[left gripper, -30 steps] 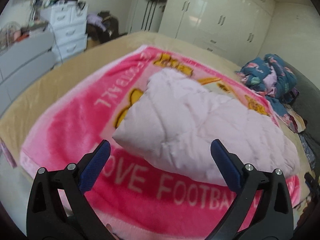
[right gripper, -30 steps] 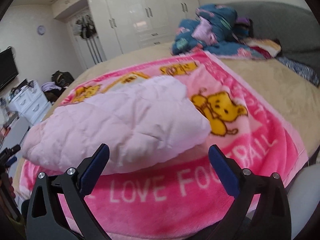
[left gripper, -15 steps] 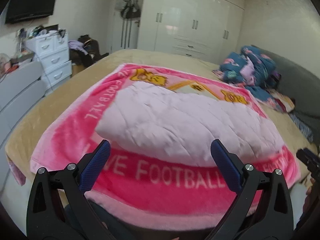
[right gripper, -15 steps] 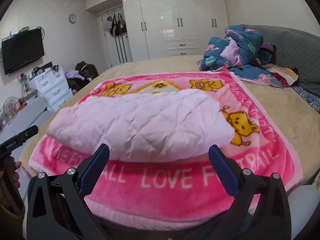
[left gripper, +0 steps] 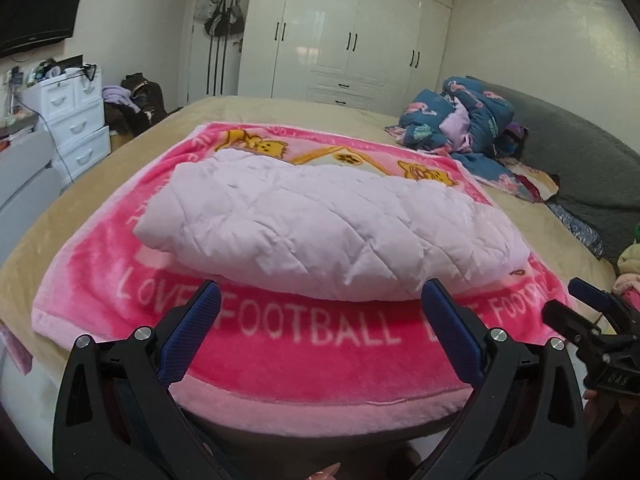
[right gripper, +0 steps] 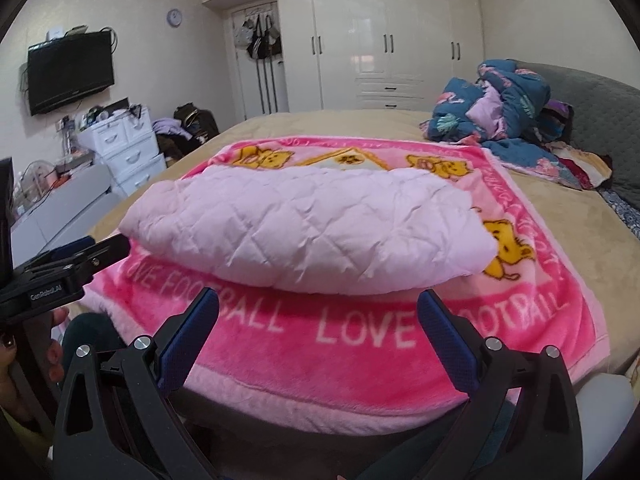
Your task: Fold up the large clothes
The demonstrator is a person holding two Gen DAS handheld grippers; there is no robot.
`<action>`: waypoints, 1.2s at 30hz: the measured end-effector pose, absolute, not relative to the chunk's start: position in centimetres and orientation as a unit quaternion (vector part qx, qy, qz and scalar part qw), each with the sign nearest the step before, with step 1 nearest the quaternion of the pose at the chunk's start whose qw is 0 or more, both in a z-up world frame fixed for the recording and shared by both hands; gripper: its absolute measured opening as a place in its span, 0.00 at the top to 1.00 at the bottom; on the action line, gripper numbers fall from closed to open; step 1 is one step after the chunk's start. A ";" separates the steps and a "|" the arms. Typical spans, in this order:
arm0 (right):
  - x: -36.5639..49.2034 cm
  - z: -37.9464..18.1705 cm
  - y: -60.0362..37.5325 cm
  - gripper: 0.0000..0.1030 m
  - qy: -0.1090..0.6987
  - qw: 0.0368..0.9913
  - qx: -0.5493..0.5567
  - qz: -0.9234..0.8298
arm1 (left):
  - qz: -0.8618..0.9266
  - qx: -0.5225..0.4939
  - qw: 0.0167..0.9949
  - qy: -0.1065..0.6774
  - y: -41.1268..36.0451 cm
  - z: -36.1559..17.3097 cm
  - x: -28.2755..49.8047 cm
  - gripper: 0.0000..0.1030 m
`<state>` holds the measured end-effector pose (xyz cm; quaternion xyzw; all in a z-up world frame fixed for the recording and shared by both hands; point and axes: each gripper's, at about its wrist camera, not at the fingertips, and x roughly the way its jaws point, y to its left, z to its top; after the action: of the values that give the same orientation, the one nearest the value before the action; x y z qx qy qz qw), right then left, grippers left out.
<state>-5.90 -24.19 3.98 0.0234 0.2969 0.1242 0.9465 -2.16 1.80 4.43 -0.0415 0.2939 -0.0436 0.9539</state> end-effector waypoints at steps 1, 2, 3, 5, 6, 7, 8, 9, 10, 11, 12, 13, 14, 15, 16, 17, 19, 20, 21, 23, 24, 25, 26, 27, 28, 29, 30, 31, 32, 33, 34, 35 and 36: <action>-5.9 3.8 -24.1 0.04 0.299 0.946 0.024 0.124 | -0.045 -0.040 0.953 0.295 1.6 4.3 -2.1 0.09; -5.8 3.7 -24.0 0.04 0.302 0.944 0.031 0.127 | -0.045 -0.041 0.953 0.298 1.5 4.2 -2.1 0.09; -5.7 3.7 -24.1 0.04 0.303 0.943 0.036 0.129 | -0.045 -0.043 0.952 0.301 1.5 4.1 -2.0 0.09; -5.6 3.5 -23.9 0.04 0.306 0.943 0.037 0.130 | -0.041 -0.040 0.951 0.304 1.5 3.9 -2.0 0.09; -5.6 3.5 -23.8 0.04 0.306 0.943 0.035 0.129 | -0.040 -0.037 0.951 0.304 1.4 4.0 -2.0 0.09; -5.6 3.4 -23.9 0.04 0.306 0.943 0.034 0.128 | -0.038 -0.035 0.951 0.304 1.4 4.0 -2.0 0.09; -5.6 3.4 -23.9 0.04 0.308 0.942 0.034 0.129 | -0.035 -0.035 0.951 0.304 1.4 4.0 -2.0 0.09; -5.5 3.3 -23.9 0.04 0.310 0.941 0.036 0.129 | -0.035 -0.035 0.952 0.303 1.4 4.0 -2.0 0.09; -5.5 3.3 -23.9 0.04 0.311 0.941 0.036 0.128 | -0.035 -0.036 0.952 0.303 1.5 4.0 -2.0 0.09; -5.5 3.2 -24.0 0.04 0.311 0.941 0.035 0.127 | -0.033 -0.035 0.952 0.303 1.5 4.0 -2.0 0.09; -5.4 3.2 -24.0 0.04 0.312 0.941 0.035 0.128 | -0.033 -0.034 0.952 0.303 1.5 4.1 -2.0 0.09; -5.4 3.1 -24.0 0.04 0.312 0.941 0.036 0.127 | -0.033 -0.033 0.952 0.303 1.5 4.1 -2.1 0.09; -5.5 3.1 -24.0 0.04 0.313 0.941 0.036 0.127 | -0.031 -0.033 0.952 0.303 1.4 4.1 -2.1 0.09; -5.5 3.1 -24.1 0.04 0.313 0.940 0.036 0.128 | -0.032 -0.033 0.952 0.304 1.4 4.1 -2.1 0.09; -5.5 3.1 -24.0 0.04 0.313 0.941 0.036 0.127 | -0.032 -0.034 0.951 0.304 1.4 4.1 -2.1 0.09; -5.5 3.1 -24.0 0.04 0.314 0.940 0.036 0.127 | -0.030 -0.033 0.952 0.304 1.4 4.1 -2.1 0.09; -5.5 3.1 -24.1 0.04 0.314 0.940 0.038 0.128 | -0.032 -0.032 0.952 0.304 1.5 4.1 -2.1 0.09; -5.5 3.0 -24.0 0.04 0.314 0.940 0.038 0.127 | -0.031 -0.031 0.952 0.303 1.5 4.1 -2.1 0.09; -5.4 3.0 -24.0 0.04 0.314 0.940 0.037 0.126 | -0.032 -0.032 0.952 0.304 1.5 4.1 -2.1 0.09; -5.5 2.9 -24.0 0.04 0.316 0.940 0.038 0.127 | -0.028 -0.030 0.952 0.305 1.5 4.2 -2.0 0.09; -5.5 2.9 -24.0 0.04 0.315 0.940 0.039 0.127 | -0.026 -0.029 0.952 0.305 1.5 4.2 -2.0 0.09; -5.6 2.9 -24.0 0.04 0.315 0.940 0.039 0.127 | -0.024 -0.028 0.952 0.305 1.5 4.2 -2.0 0.09; -5.5 2.9 -24.0 0.04 0.315 0.940 0.038 0.127 | -0.024 -0.028 0.951 0.306 1.5 4.2 -2.0 0.09; -5.6 2.9 -24.0 0.04 0.315 0.940 0.039 0.128 | -0.022 -0.027 0.952 0.305 1.5 4.2 -2.0 0.09; -5.5 2.9 -24.0 0.04 0.315 0.940 0.039 0.127 | -0.021 -0.026 0.952 0.304 1.5 4.2 -2.0 0.09; -5.6 3.0 -24.1 0.04 0.314 0.940 0.039 0.128 | -0.021 -0.026 0.952 0.304 1.5 4.2 -2.0 0.09; -5.6 3.0 -24.1 0.04 0.313 0.940 0.038 0.127 | -0.021 -0.026 0.952 0.304 1.6 4.2 -2.0 0.09; -5.6 3.0 -24.0 0.04 0.313 0.940 0.038 0.127 | -0.019 -0.027 0.952 0.304 1.6 4.2 -2.0 0.09; -5.6 3.0 -24.1 0.04 0.313 0.940 0.039 0.128 | -0.019 -0.027 0.952 0.305 1.5 4.2 -2.0 0.09; -5.6 3.0 -24.1 0.04 0.313 0.940 0.039 0.127 | -0.018 -0.027 0.952 0.306 1.6 4.2 -2.0 0.09; -5.6 3.0 -24.0 0.04 0.314 0.940 0.038 0.127 | -0.017 -0.026 0.952 0.305 1.5 4.2 -2.0 0.09; -5.6 3.0 -24.1 0.04 0.313 0.940 0.039 0.128 | -0.016 -0.026 0.952 0.305 1.6 4.2 -2.0 0.09; -5.6 3.0 -24.0 0.04 0.313 0.940 0.039 0.128 | -0.016 -0.026 0.952 0.306 1.6 4.2 -2.0 0.09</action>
<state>-5.65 -24.03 3.00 0.0388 0.3133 0.1277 0.9402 -1.99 1.57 4.19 -0.0260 0.3055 -0.0156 0.9517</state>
